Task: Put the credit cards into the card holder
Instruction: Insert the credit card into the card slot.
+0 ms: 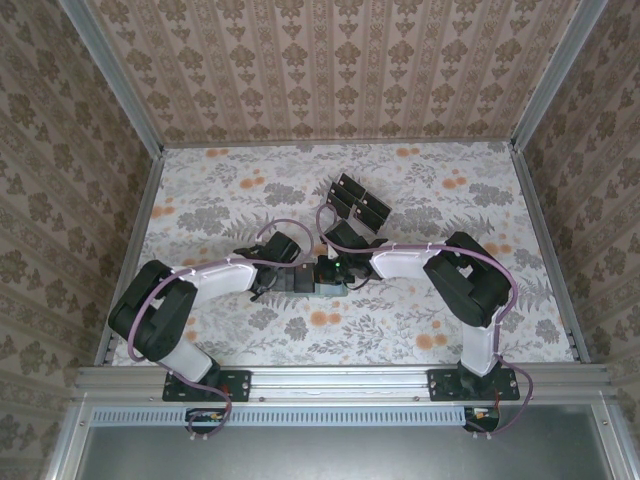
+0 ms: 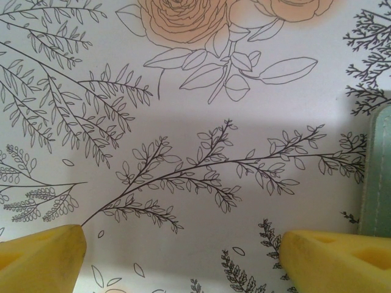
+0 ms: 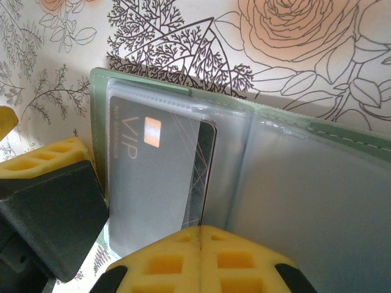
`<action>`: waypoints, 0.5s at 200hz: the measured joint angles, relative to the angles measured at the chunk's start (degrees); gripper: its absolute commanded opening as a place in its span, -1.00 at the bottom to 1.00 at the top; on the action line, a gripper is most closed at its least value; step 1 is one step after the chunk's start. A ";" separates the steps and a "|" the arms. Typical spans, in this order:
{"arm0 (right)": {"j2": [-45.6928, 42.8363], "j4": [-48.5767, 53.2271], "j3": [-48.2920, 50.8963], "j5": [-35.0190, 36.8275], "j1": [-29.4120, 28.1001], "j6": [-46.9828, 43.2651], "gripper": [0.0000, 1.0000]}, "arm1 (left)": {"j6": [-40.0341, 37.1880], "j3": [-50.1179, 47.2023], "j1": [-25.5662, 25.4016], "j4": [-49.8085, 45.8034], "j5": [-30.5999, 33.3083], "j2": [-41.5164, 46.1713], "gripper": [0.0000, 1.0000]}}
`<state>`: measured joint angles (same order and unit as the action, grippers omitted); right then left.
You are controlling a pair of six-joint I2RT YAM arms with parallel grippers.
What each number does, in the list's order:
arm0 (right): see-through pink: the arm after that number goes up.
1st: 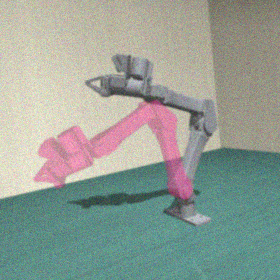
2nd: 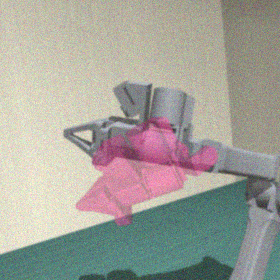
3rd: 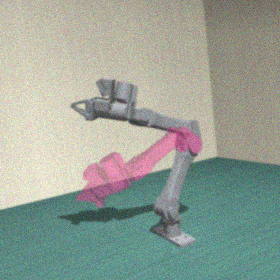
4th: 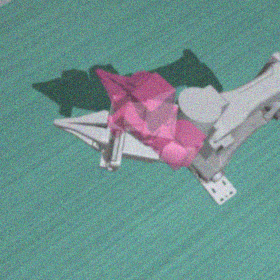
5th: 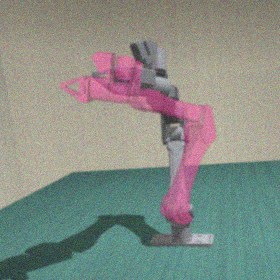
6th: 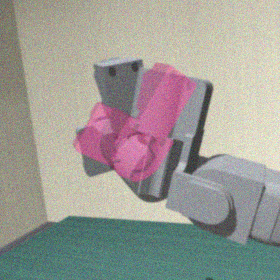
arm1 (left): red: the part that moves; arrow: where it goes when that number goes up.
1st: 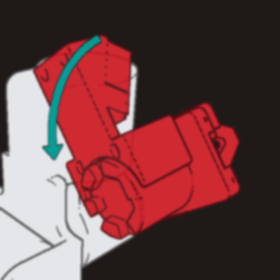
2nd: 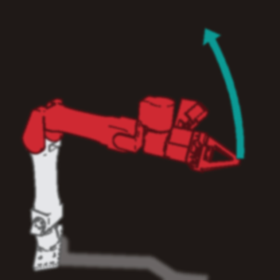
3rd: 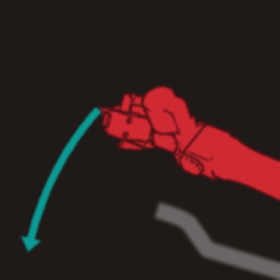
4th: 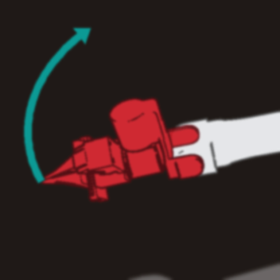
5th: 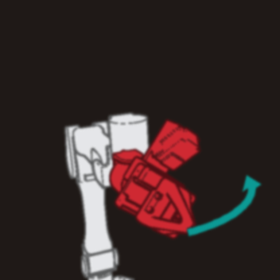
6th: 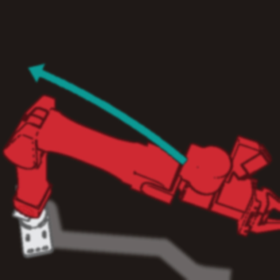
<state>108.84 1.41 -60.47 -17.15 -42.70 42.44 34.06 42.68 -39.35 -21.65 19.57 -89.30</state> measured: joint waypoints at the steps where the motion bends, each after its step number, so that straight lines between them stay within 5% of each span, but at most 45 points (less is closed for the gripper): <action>1: -0.02 0.00 0.00 0.00 0.00 0.00 -1.00 | 0.00 0.00 0.00 0.00 0.00 0.00 1.00; 100: 0.00 -0.04 0.00 -0.09 -0.02 0.00 -1.00 | 0.22 0.31 -0.11 -1.11 0.66 0.33 1.00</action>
<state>108.84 1.37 -60.47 -17.23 -42.72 42.44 34.28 42.98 -39.46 -22.76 20.23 -88.97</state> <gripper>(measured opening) 0.068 0.997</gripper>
